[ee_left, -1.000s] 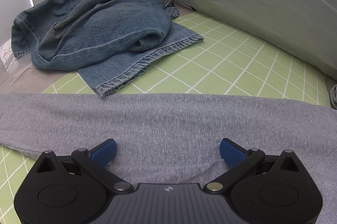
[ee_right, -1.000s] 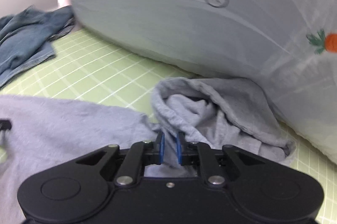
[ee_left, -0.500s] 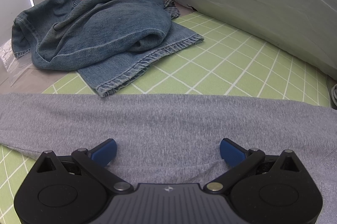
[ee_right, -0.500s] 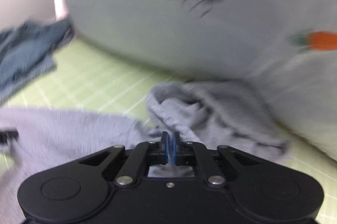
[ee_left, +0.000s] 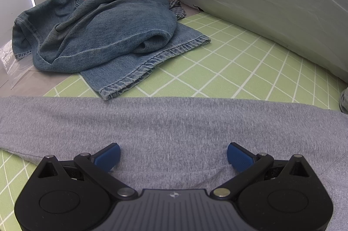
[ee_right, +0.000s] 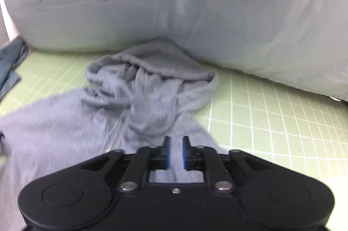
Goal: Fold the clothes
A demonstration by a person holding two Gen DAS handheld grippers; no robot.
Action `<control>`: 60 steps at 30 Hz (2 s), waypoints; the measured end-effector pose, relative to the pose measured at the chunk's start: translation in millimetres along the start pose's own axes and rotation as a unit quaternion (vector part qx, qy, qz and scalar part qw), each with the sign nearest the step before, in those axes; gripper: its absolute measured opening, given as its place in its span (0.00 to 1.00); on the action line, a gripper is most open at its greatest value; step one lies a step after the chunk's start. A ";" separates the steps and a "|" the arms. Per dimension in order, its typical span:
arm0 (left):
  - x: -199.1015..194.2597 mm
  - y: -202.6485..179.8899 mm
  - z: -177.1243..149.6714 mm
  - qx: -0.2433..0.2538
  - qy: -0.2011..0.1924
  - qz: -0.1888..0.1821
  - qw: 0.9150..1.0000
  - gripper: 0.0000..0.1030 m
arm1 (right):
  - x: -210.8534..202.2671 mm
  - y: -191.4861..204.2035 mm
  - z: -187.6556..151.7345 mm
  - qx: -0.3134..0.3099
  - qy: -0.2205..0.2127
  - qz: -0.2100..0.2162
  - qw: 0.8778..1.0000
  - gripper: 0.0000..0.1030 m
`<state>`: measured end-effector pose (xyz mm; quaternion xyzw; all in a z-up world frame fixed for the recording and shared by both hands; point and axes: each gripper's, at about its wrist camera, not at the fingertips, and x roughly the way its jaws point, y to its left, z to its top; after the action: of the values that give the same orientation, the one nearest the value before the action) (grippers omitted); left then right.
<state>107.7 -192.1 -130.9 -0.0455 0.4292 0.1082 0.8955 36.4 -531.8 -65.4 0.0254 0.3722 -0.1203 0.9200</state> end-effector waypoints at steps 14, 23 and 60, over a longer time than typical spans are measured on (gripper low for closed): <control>0.0 -0.5 -0.1 -0.001 -0.003 0.001 1.000 1.00 | 52.6 51.8 24.3 -0.163 -0.008 -0.033 0.986 0.71; -0.2 -0.9 -0.2 -0.003 -0.003 0.002 1.000 1.00 | -18.9 17.6 17.1 -0.035 -0.077 0.031 0.996 0.08; 0.0 -1.9 3.5 -0.007 0.005 0.004 1.000 1.00 | -79.7 -15.6 -24.7 0.048 -0.046 -0.011 0.998 0.03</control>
<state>110.8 -193.3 -128.7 -0.0508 0.4332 0.1144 0.8926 -39.4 -527.4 -27.4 0.0603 0.3231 -0.1492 0.9326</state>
